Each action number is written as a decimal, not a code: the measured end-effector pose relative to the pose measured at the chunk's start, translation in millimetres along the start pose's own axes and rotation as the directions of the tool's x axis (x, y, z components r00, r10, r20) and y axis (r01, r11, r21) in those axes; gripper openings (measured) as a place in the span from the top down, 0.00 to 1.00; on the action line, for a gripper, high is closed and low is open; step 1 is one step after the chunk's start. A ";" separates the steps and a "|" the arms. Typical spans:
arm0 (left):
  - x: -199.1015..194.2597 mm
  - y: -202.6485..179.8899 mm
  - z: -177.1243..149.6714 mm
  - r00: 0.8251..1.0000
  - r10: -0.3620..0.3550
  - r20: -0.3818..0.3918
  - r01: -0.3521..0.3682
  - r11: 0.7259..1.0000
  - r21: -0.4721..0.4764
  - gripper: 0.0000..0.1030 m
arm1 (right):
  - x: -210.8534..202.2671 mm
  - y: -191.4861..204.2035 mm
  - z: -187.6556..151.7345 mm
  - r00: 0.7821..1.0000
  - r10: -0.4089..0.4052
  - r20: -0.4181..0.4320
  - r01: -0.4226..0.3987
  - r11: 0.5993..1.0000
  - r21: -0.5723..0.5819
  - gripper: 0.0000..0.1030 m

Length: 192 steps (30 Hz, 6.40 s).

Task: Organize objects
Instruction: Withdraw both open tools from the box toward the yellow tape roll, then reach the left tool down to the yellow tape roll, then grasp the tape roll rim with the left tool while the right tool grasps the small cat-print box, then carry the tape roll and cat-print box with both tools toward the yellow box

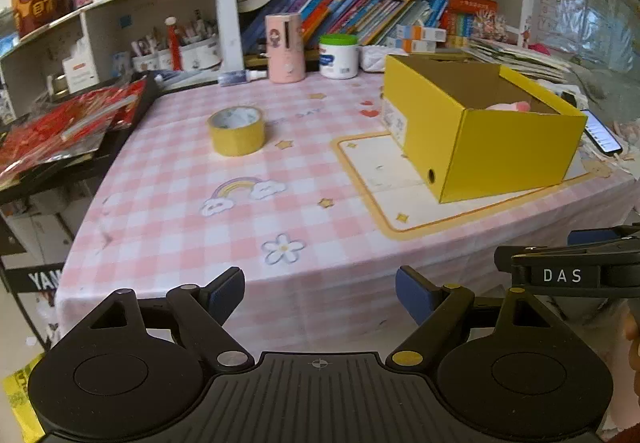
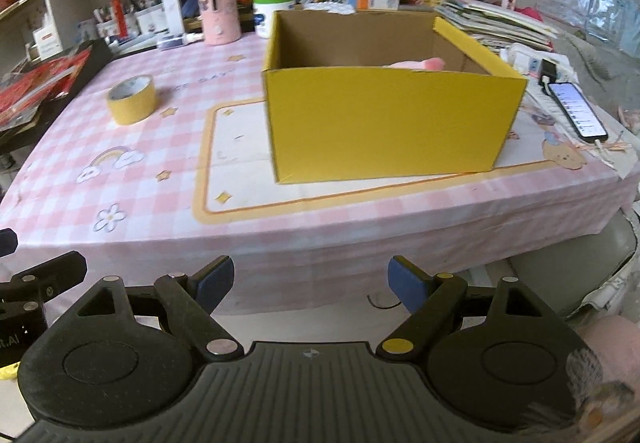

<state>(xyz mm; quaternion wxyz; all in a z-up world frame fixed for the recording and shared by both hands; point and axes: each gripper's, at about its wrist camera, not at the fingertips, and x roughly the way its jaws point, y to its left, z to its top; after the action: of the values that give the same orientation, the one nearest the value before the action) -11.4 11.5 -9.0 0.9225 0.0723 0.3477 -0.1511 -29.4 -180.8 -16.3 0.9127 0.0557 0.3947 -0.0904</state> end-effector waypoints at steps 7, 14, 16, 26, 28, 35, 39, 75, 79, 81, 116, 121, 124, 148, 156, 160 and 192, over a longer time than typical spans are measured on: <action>-8.9 18.6 -9.1 0.999 0.040 -0.007 -0.041 0.999 -0.031 0.17 | -1.3 23.9 -4.0 0.999 0.047 -0.009 -0.047 0.998 -0.037 0.19; -13.9 31.1 -11.1 0.998 0.062 0.001 -0.062 0.997 -0.048 0.17 | -2.1 42.4 -3.4 0.996 0.087 -0.011 -0.087 0.993 -0.077 0.19; -14.5 33.8 -11.1 0.998 0.067 0.003 -0.066 0.996 -0.053 0.17 | -2.4 45.2 -2.8 0.996 0.091 -0.009 -0.092 0.992 -0.084 0.19; -15.6 44.2 -11.8 0.997 0.080 0.012 -0.079 0.994 -0.069 0.17 | -0.6 55.3 0.4 0.995 0.101 -0.003 -0.101 0.990 -0.100 0.19; -15.9 46.7 -12.1 0.996 0.083 0.014 -0.082 0.994 -0.071 0.17 | -0.4 57.3 1.1 0.995 0.103 -0.001 -0.103 0.989 -0.102 0.19; -19.2 57.5 -11.1 0.995 0.099 0.028 -0.096 0.992 -0.085 0.17 | -1.4 68.7 4.9 0.993 0.119 0.009 -0.117 0.986 -0.117 0.19; -18.8 61.9 -9.8 0.994 0.106 0.033 -0.102 0.990 -0.092 0.17 | -1.9 75.2 8.2 0.991 0.129 0.016 -0.126 0.983 -0.131 0.19; 72.6 91.3 60.9 0.986 0.166 -0.008 -0.165 0.970 -0.179 0.17 | 97.8 99.5 105.4 0.978 0.204 -0.030 -0.206 0.958 -0.201 0.19; 82.2 90.2 70.9 0.984 0.177 -0.011 -0.177 0.969 -0.173 0.17 | 109.5 98.0 118.2 0.976 0.215 -0.032 -0.217 0.956 -0.199 0.19; 86.5 90.6 75.6 0.982 0.186 -0.015 -0.185 0.967 -0.173 0.17 | 115.7 98.3 124.8 0.974 0.226 -0.035 -0.228 0.953 -0.201 0.19; 222.8 98.9 150.1 0.980 0.168 -0.104 -0.181 0.974 -0.134 0.06 | 192.2 95.2 222.6 0.970 0.241 0.025 -0.236 0.964 -0.125 0.20; 251.3 99.0 150.9 0.977 0.164 -0.135 -0.178 0.979 -0.104 0.06 | 195.8 97.3 224.5 0.971 0.236 0.022 -0.231 0.963 -0.136 0.20; 263.1 99.0 151.4 0.977 0.156 -0.147 -0.171 0.980 -0.101 0.07 | 197.8 98.5 225.4 0.973 0.232 0.021 -0.227 0.964 -0.138 0.20; 149.7 153.2 112.4 0.983 0.179 -0.041 -0.181 0.915 -0.361 0.73 | 204.0 158.8 213.8 0.935 0.351 -0.046 -0.349 0.893 -0.283 0.20; 143.1 162.8 87.3 0.973 0.200 -0.115 -0.229 0.894 -0.385 0.52 | 216.9 201.8 194.6 0.913 0.394 -0.108 -0.402 0.817 -0.413 0.20; 134.9 155.5 86.2 0.965 0.244 -0.098 -0.263 0.899 -0.350 0.20 | 229.6 219.0 191.5 0.912 0.392 -0.121 -0.403 0.802 -0.441 0.20; 167.1 157.1 78.2 0.957 0.190 -0.217 -0.256 0.909 -0.330 0.12 | 170.6 164.3 188.7 0.912 0.403 -0.074 -0.397 0.824 -0.404 0.48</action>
<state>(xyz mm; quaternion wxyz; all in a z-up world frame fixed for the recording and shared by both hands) 207.8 103.0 -56.9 0.8962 -0.0425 0.4406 0.0280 253.7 -73.6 -7.2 0.9050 -0.0565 0.3777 0.1873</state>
